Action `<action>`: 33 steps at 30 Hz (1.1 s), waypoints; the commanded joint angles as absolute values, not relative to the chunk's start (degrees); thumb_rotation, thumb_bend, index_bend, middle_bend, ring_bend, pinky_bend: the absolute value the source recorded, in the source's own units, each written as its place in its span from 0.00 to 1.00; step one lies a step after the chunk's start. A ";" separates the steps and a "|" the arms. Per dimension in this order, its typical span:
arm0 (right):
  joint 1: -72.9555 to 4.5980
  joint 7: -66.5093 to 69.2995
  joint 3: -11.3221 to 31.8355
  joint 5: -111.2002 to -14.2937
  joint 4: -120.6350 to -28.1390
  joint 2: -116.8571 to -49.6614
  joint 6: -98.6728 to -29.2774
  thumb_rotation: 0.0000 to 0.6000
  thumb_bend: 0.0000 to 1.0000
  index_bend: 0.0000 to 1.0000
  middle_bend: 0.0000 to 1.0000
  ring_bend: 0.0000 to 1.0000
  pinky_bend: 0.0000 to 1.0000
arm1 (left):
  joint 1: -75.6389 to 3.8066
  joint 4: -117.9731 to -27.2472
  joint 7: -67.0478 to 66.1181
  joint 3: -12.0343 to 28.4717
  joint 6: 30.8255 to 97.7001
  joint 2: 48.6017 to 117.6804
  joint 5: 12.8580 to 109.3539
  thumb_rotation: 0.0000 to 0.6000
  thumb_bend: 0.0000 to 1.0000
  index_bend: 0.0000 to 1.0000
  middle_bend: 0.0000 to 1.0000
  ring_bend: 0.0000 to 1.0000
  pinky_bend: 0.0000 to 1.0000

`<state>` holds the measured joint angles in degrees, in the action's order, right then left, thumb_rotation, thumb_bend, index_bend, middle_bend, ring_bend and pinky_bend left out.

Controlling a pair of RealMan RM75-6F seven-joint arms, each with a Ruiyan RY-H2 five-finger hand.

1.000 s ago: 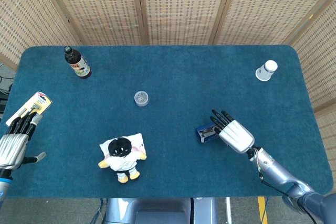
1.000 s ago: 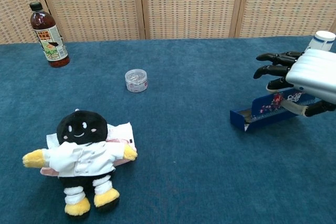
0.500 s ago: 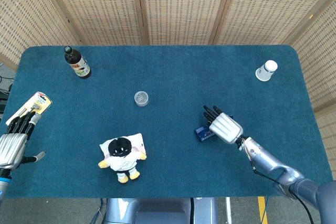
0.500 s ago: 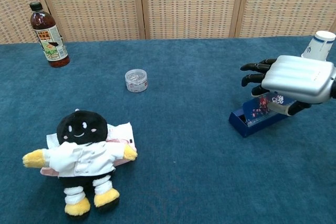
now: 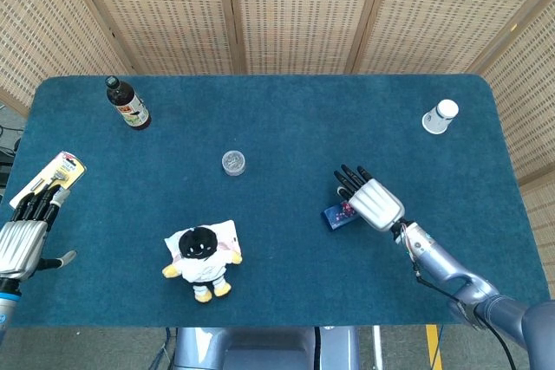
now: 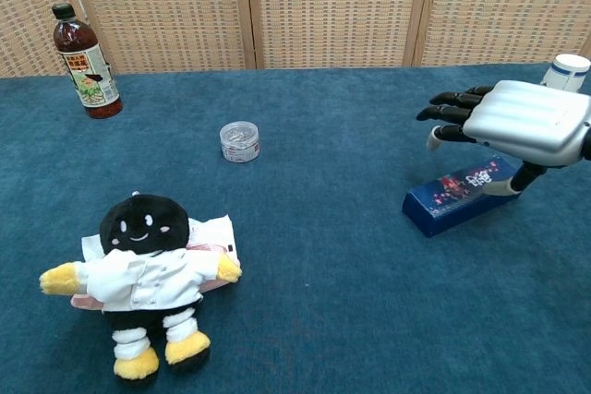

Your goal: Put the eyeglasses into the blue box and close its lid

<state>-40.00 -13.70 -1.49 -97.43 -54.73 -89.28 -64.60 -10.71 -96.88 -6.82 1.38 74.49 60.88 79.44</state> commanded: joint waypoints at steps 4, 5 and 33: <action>-39.16 -14.26 0.00 -96.73 -54.32 -90.00 -67.56 1.00 0.16 0.17 0.02 0.00 0.20 | -10.75 -96.85 -6.93 1.37 74.39 60.93 79.39 1.00 0.00 0.00 0.00 0.00 0.00; -39.04 -14.04 0.38 -96.47 -54.78 -89.73 -68.07 1.00 0.16 0.16 0.01 0.00 0.20 | -10.76 -96.85 -6.91 1.37 74.36 60.94 79.38 1.00 0.00 0.00 0.00 0.00 0.00; -45.44 -13.04 -2.19 -90.25 -66.32 -81.20 -44.89 1.00 0.05 0.07 0.07 0.00 0.08 | -11.17 -96.53 -7.08 1.69 73.52 61.09 78.26 1.00 0.00 0.00 0.00 0.00 0.00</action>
<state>-45.52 -13.41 -1.95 -89.55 -67.17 -80.45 -44.03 -11.17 -96.54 -7.08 1.68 73.52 61.10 78.26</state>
